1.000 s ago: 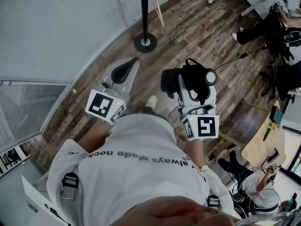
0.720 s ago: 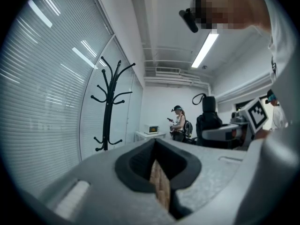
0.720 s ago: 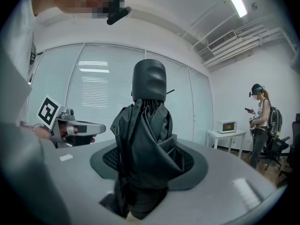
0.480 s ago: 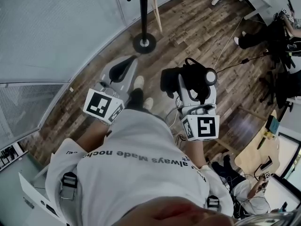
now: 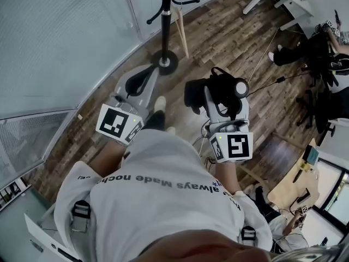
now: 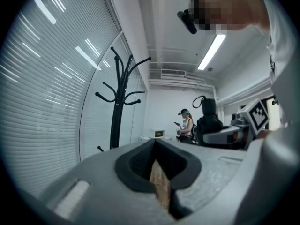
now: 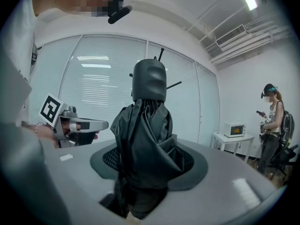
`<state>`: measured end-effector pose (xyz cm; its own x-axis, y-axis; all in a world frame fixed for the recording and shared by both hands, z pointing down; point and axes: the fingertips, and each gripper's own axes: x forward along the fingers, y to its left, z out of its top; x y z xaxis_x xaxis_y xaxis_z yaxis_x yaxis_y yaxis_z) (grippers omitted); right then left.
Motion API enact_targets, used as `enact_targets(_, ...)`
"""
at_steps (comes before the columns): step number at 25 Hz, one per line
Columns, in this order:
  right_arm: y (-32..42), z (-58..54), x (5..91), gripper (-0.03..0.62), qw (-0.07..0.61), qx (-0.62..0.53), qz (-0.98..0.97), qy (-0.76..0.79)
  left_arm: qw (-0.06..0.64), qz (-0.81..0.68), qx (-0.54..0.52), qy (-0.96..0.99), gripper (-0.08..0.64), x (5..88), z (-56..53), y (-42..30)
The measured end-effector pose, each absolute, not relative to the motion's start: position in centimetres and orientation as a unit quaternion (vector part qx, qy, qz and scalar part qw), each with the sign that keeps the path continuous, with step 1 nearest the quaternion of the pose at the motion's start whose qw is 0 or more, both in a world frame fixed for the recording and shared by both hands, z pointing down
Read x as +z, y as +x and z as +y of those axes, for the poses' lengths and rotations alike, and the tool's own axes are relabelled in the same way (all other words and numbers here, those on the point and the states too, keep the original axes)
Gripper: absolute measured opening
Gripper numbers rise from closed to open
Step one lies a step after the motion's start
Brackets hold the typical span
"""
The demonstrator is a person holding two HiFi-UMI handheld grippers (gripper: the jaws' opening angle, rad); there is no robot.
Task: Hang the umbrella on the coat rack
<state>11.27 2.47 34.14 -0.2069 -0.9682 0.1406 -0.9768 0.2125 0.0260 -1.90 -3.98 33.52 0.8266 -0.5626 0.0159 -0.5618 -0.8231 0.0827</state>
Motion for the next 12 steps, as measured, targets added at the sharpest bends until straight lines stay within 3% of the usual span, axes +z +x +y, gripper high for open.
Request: enact_targets(12, 10.4, -10.8, 33.1, 0.233, 0.064, 0.036, -0.772, 0.631, 0.037, -0.293, -0.012, 0.955, 0.002, 32.2, -17.3, -3.2)
